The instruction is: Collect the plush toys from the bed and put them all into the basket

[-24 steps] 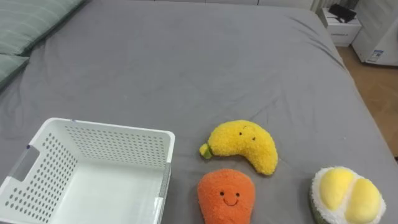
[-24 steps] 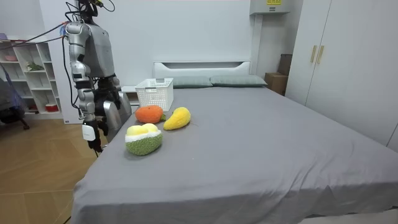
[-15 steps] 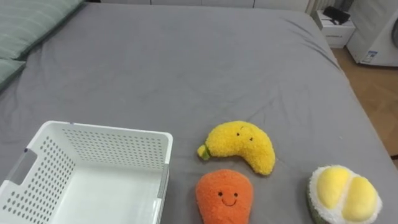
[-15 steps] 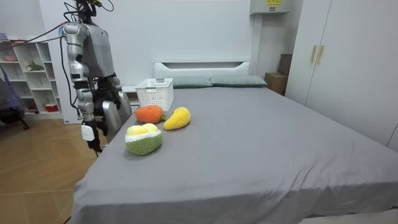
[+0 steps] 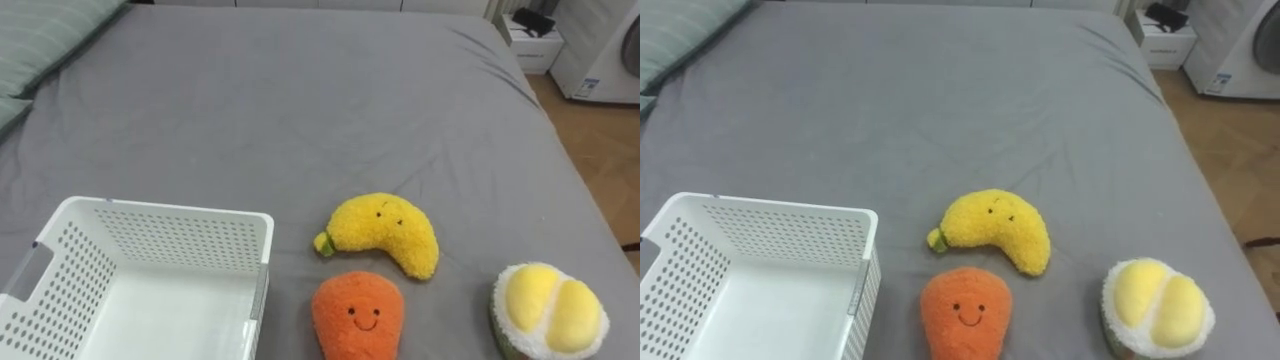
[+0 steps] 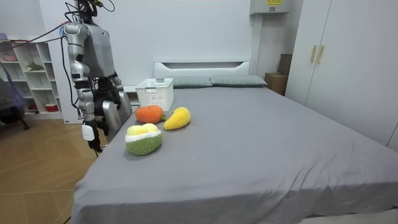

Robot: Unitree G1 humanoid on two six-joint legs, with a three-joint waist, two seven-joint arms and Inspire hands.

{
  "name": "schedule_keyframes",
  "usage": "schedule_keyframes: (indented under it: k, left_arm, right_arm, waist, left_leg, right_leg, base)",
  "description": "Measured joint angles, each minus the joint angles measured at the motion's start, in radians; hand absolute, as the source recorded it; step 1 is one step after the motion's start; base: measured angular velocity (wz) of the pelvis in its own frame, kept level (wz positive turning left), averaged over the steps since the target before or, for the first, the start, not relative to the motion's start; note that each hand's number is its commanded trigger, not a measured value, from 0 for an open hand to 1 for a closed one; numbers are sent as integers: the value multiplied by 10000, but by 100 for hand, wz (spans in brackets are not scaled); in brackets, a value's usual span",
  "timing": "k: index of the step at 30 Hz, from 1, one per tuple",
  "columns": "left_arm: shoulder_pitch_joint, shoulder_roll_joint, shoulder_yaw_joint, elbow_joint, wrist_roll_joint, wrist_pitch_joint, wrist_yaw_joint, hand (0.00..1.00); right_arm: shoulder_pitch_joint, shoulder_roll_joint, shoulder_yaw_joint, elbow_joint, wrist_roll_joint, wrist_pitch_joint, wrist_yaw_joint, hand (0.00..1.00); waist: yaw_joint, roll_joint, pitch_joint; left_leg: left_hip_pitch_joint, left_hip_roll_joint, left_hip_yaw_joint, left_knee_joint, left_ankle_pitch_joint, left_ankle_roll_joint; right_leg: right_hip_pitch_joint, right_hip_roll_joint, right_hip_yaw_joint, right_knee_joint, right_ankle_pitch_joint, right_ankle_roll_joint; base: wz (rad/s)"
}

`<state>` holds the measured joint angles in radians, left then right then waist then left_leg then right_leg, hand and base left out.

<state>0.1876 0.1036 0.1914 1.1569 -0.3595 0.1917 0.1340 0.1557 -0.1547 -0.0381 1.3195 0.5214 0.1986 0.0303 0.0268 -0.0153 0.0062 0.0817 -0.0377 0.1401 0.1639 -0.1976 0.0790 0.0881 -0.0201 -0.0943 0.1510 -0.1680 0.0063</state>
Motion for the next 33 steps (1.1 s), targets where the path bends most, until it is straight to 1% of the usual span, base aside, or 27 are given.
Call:
schedule_keyframes:
  k: [4,5,7,8,9,10,11,13,15,19,21,22,25,26,28,31,32,33]
  left_arm:
    - [7,12,8,-5,-1,36,-128,0]
    - [32,12,12,-12,1,54,-153,0]
    - [167,17,54,-12,1,66,-173,0]
    - [215,16,210,-6,4,69,-179,0]
    - [253,16,431,6,8,69,-178,0]
    - [279,29,479,9,10,68,-174,0]
    - [314,46,624,9,16,68,-174,0]
    - [339,64,821,9,81,63,-177,0]
    - [348,107,824,5,100,63,-186,0]
    - [342,204,827,6,101,62,-307,0]
    - [341,356,840,-20,156,51,-365,0]
    - [344,382,849,-72,192,49,-367,0]
    - [419,464,1022,-231,279,3,-404,0]
    - [417,502,1041,-258,304,-14,-415,0]
    - [400,511,1200,-299,532,-34,-440,0]
    - [472,515,1297,-330,601,-182,-510,0]
    - [485,515,1318,-337,603,-226,-505,0]
    - [511,514,1316,-340,603,-255,-502,0]
  right_arm:
    - [35,9,-366,-4,70,54,-93,0]
    - [30,10,-534,-30,100,115,-120,0]
    - [45,21,-894,-9,314,145,-192,0]
    - [90,29,-1164,-9,510,162,-223,0]
    - [122,30,-1394,-12,646,199,-237,0]
    - [137,29,-1491,-12,686,206,-254,0]
    - [219,37,-1628,-32,797,211,-286,0]
    - [375,49,-1888,-50,938,218,-287,0]
    - [438,41,-2238,-64,1061,213,-332,0]
    - [456,25,-2624,-299,1087,212,-474,0]
    - [361,-3,-2745,-471,1177,188,-602,0]
    - [337,-15,-2815,-542,1200,194,-660,0]
    - [287,-69,-3005,-1117,1315,174,-946,0]
    - [287,-112,-3011,-1289,1413,105,-1026,0]
    - [228,-207,-3061,-1635,1393,93,-1116,0]
    - [182,-418,-3095,-2451,1330,48,-1323,0]
    - [104,-495,-3088,-2598,1278,-91,-1384,0]
    - [8,-537,-3086,-2825,1274,-141,-1474,0]
  waist:
    - [-70,-1,-3]
    - [-135,-52,-33]
    - [-267,-89,-51]
    - [-346,-122,-70]
    - [-444,-168,-71]
    - [-487,-198,-72]
    - [-500,-209,-51]
    - [-511,-301,-55]
    - [-525,-390,-44]
    - [-518,-399,-46]
    - [-550,-415,-50]
    - [-554,-415,-50]
    - [-555,-412,-50]
    - [-572,-416,-49]
    - [-568,-423,-51]
    - [-525,-432,-48]
    - [-487,-452,-47]
    - [-477,-477,-53]
  left_leg:
    - [-14,1,2,-6,0,0]
    - [-20,2,-1,-3,0,-1]
    - [-2,2,-4,-2,1,-2]
    - [9,3,-5,-5,3,-5]
    - [22,7,-5,-4,4,-6]
    - [27,9,-5,-4,4,-7]
    - [28,14,-2,-6,3,-7]
    - [51,21,0,-39,0,-10]
    - [77,24,5,-36,-8,-16]
    - [112,56,118,-17,-8,-18]
    - [158,84,197,13,-3,-27]
    - [163,86,207,30,-2,-29]
    - [174,82,218,52,-3,-28]
    - [171,81,218,50,-3,-28]
    - [170,78,220,42,-2,-27]
    - [160,77,239,20,-3,-26]
    - [156,80,260,5,-3,-27]
    - [135,82,271,-1,-2,-28]
  right_leg:
    - [-10,6,54,5,0,0]
    - [-11,9,56,1,0,0]
    - [5,8,52,11,-1,0]
    - [24,9,53,25,0,-1]
    - [49,11,52,42,1,-2]
    - [62,13,53,42,2,-3]
    - [91,17,54,35,2,-5]
    - [119,19,55,30,3,-6]
    - [119,18,72,16,2,-8]
    - [92,33,97,33,15,-24]
    - [93,38,94,44,39,-48]
    - [93,37,94,51,39,-50]
    - [92,37,105,51,41,-47]
    - [94,37,106,50,42,-46]
    - [88,38,121,51,43,-44]
    - [65,44,147,42,42,-43]
    - [49,47,159,37,41,-43]
    - [16,48,165,40,41,-43]
  base:
    - [0]
    - [0]
    - [0]
    - [0]
    - [0]
    - [0]
    - [0]
    - [0]
    - [-2]
    - [-8]
    - [-7]
    - [-3]
    - [0]
    - [0]
    - [0]
    - [-1]
    - [0]
    - [0]
